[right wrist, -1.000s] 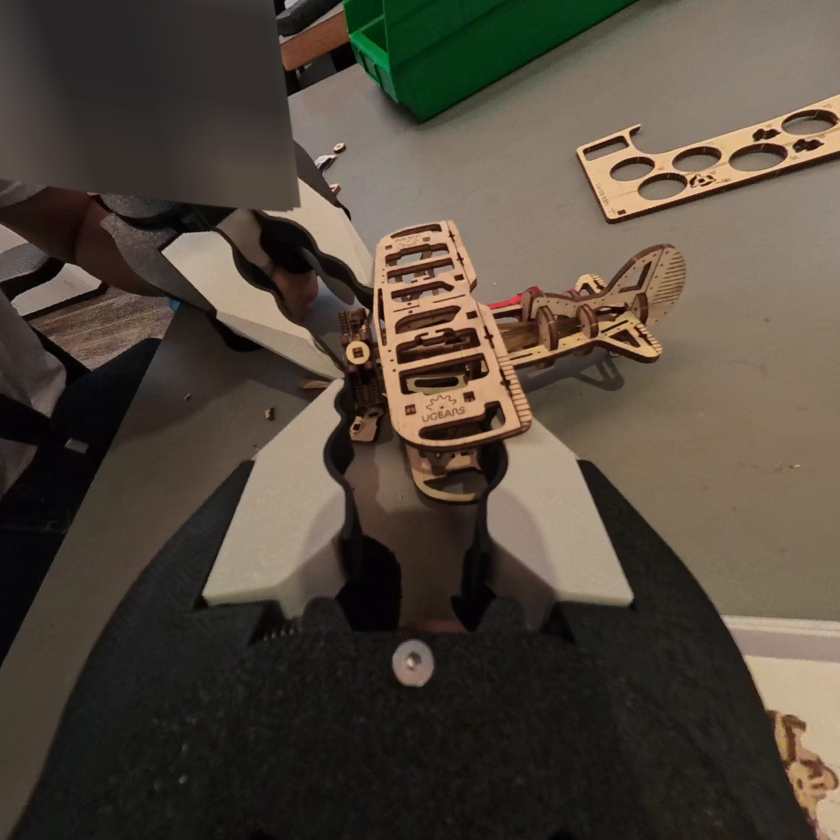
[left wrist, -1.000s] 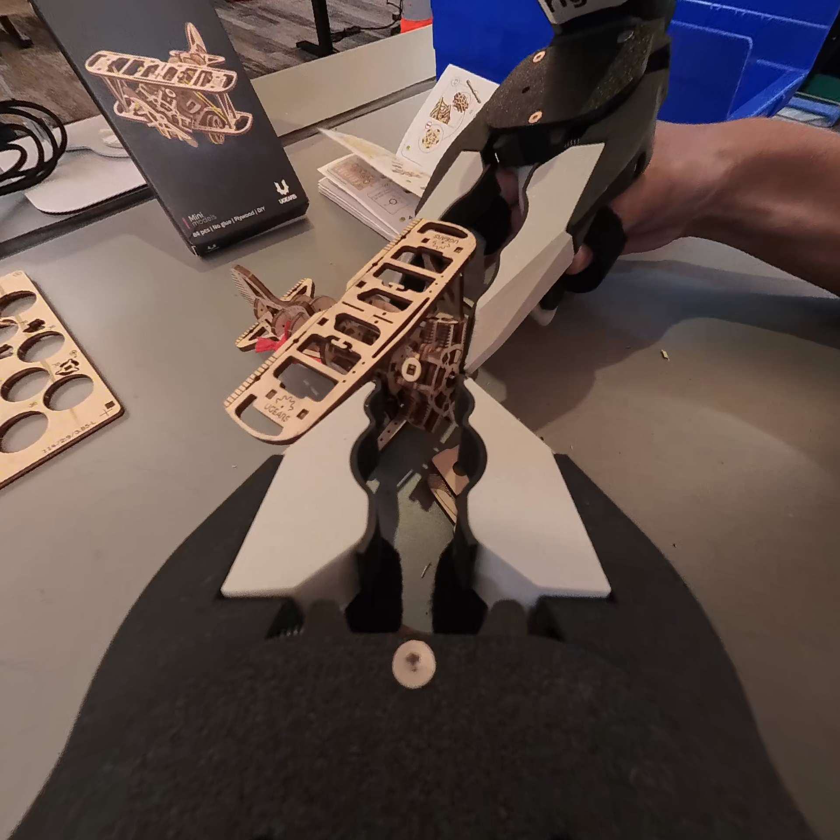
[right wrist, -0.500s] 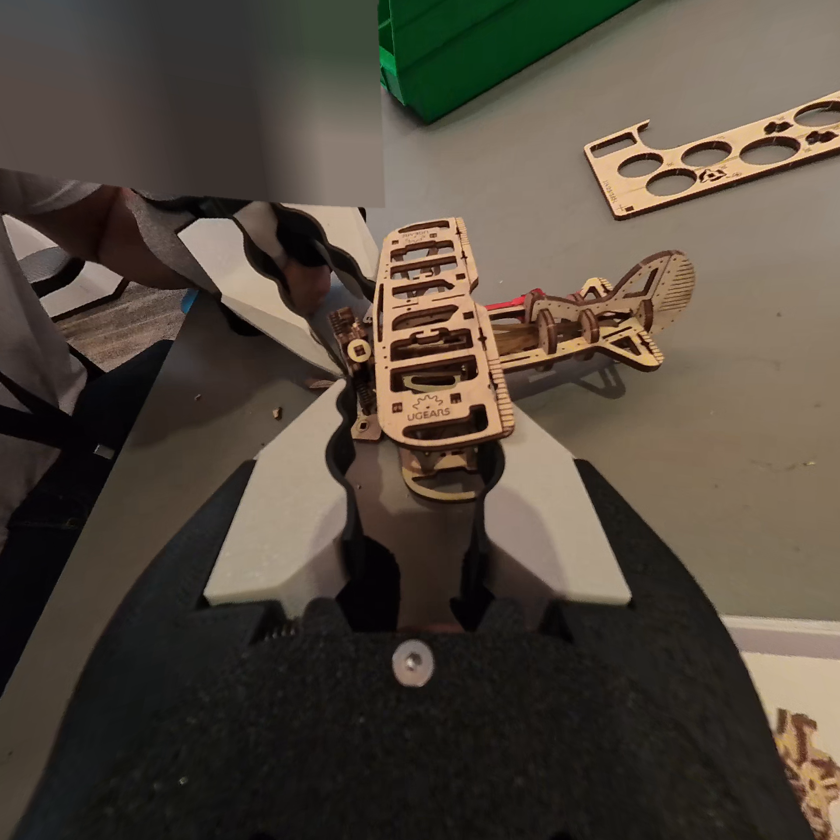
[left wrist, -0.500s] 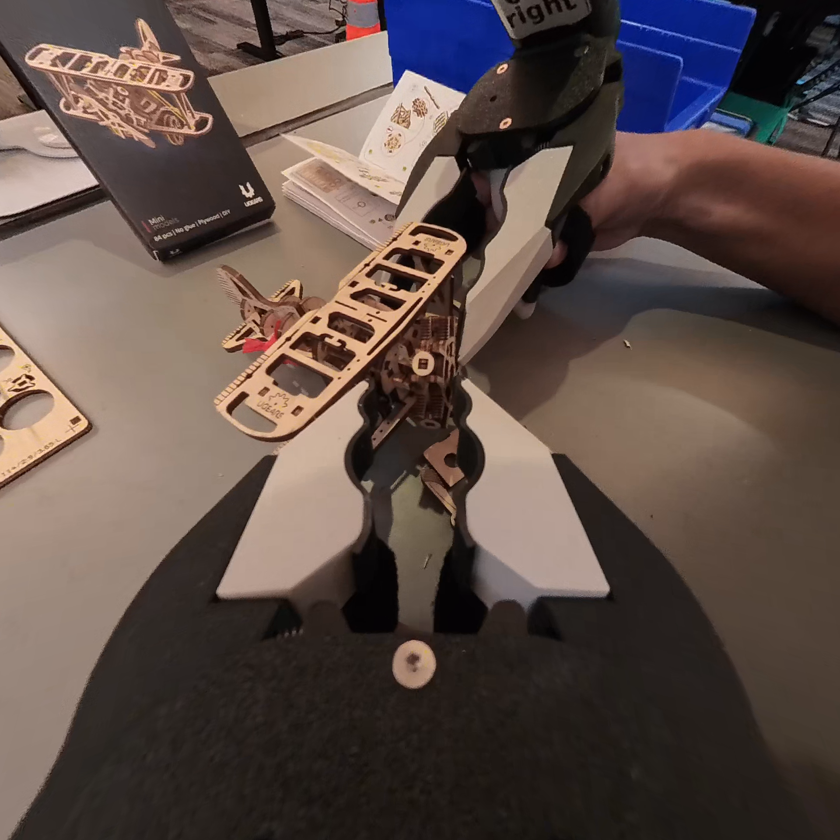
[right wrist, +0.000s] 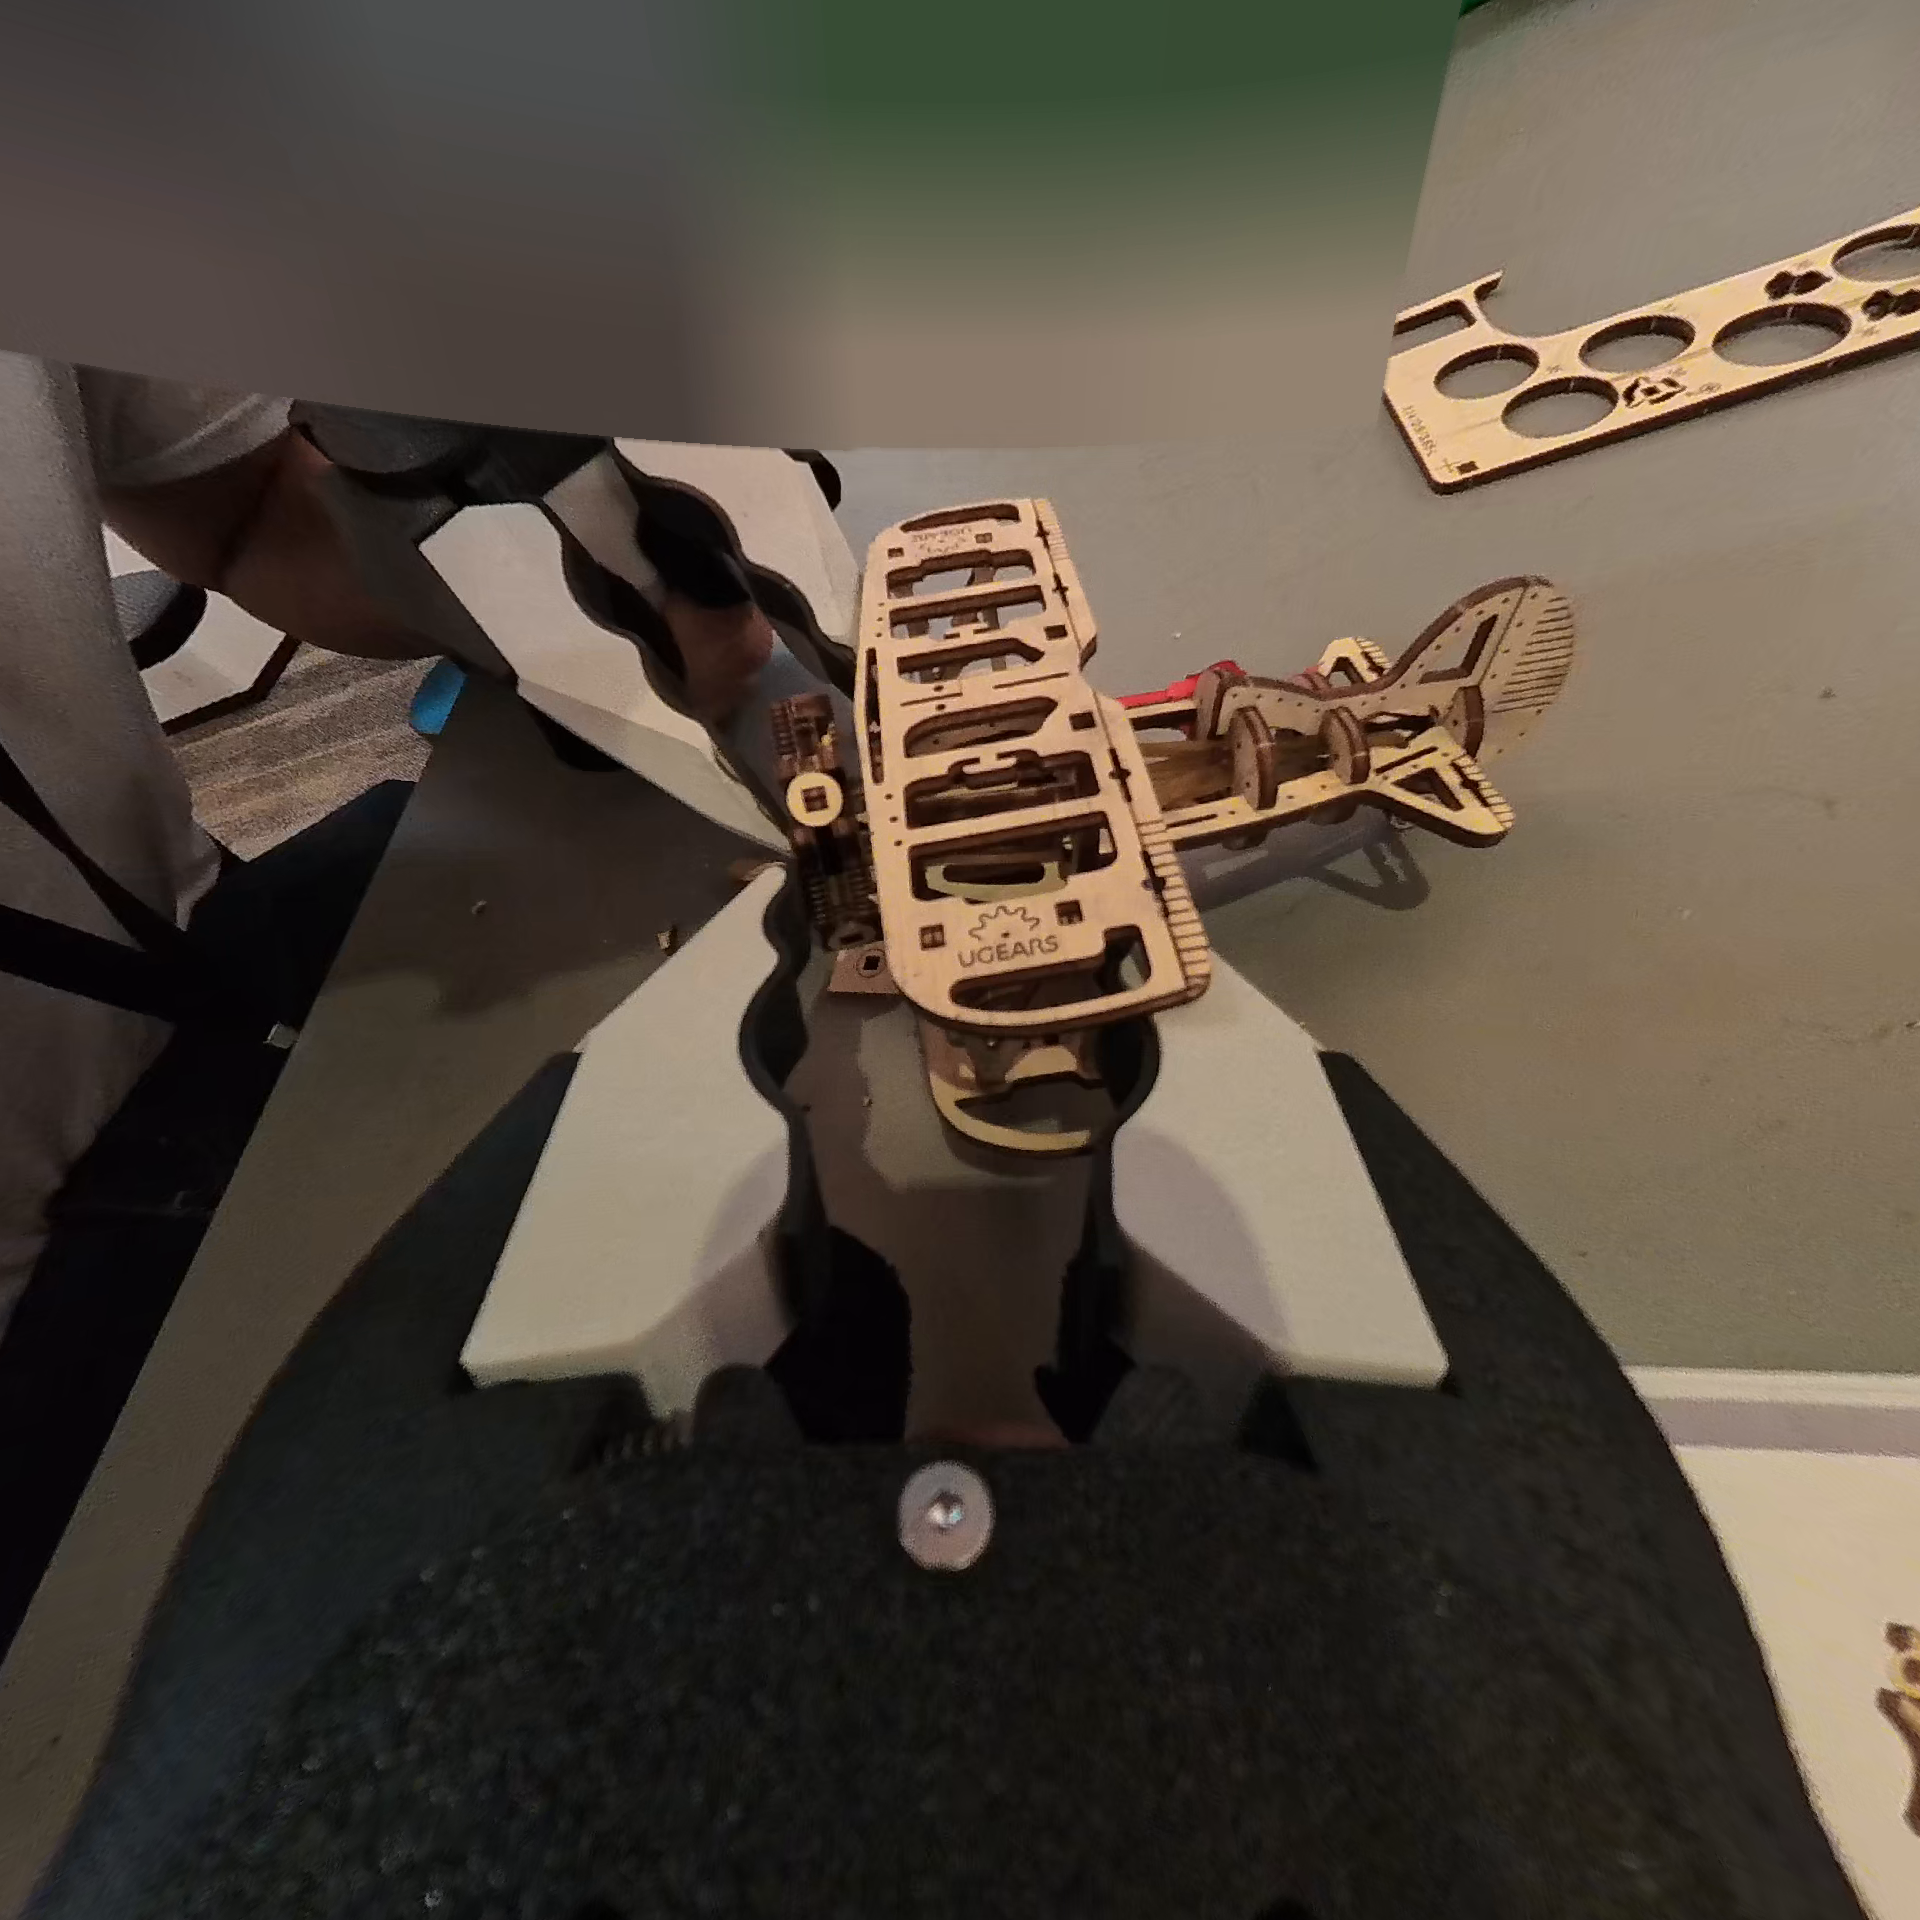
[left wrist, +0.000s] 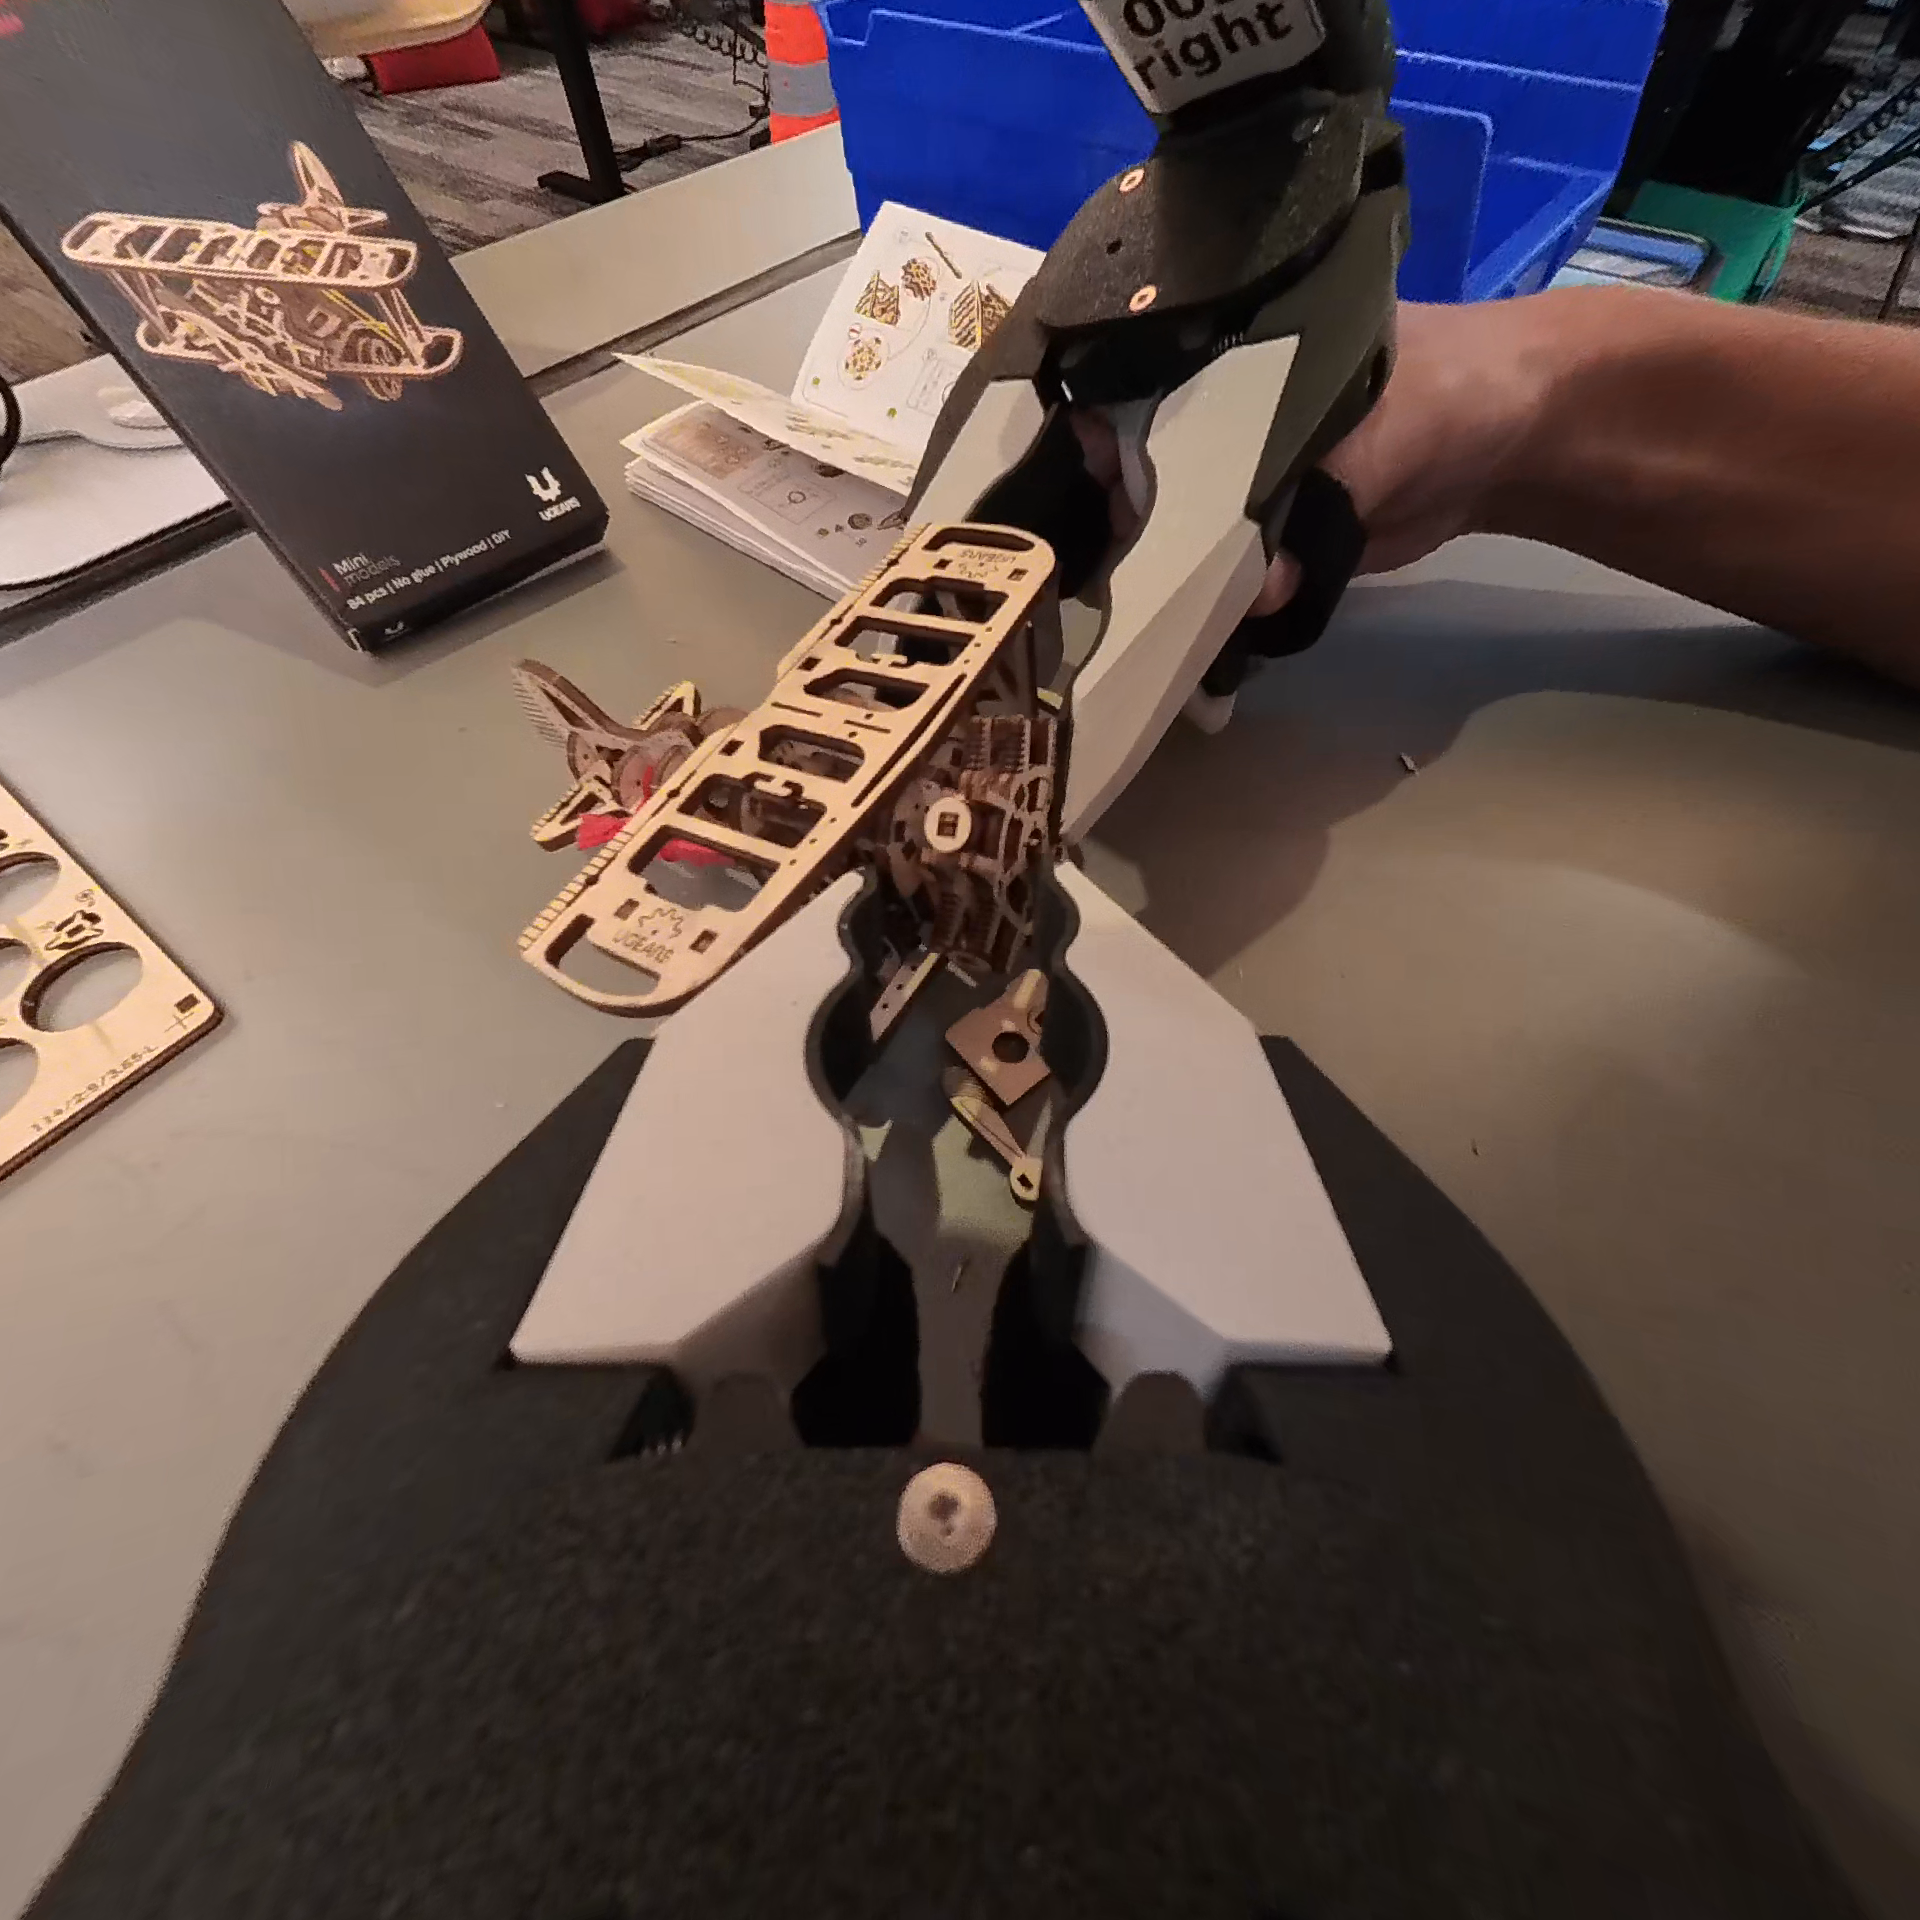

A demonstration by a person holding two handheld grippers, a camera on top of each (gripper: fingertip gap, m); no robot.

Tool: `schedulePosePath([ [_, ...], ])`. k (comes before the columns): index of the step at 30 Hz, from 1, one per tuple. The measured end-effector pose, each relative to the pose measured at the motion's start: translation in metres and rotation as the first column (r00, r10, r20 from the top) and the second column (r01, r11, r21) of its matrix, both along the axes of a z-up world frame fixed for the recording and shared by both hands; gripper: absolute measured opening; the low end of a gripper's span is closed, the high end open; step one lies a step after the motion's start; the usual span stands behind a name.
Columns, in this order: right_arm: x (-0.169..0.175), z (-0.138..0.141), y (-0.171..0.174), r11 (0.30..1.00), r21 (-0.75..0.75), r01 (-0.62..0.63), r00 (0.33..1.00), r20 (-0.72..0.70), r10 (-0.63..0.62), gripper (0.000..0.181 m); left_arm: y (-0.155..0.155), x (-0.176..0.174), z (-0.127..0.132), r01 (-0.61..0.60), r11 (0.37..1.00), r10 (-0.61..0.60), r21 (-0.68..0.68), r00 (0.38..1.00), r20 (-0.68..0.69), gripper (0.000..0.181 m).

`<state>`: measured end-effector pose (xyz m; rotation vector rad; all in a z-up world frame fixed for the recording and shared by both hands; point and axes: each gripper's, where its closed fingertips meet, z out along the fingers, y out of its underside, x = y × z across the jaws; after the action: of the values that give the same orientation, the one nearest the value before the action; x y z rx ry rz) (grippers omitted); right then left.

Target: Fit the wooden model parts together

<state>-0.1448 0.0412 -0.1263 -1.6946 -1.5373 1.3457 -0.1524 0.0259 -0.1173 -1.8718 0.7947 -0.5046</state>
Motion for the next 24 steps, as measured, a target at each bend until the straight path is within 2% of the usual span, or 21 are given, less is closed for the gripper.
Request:
schedulePosePath([
  [12,0.0023,-0.0013,-0.0011,1.000,-0.015,-0.016,1.000,0.008,0.016,0.051,-0.0033,0.0022,-0.0005,0.050,0.999,-0.050,-0.018,0.999,0.011,0.028],
  [17,0.0022,-0.0051,-0.0017,1.000,-0.002,-0.001,0.999,0.032,0.001,0.057,-0.0032,0.0024,-0.0032,0.049,0.999,-0.049,-0.011,0.999,-0.018,0.025],
  [24,0.0024,0.0004,-0.0019,1.000,-0.021,0.014,1.000,-0.002,-0.014,0.068,-0.0035,0.0044,-0.0009,0.068,0.998,-0.068,-0.009,0.998,0.000,0.025],
])
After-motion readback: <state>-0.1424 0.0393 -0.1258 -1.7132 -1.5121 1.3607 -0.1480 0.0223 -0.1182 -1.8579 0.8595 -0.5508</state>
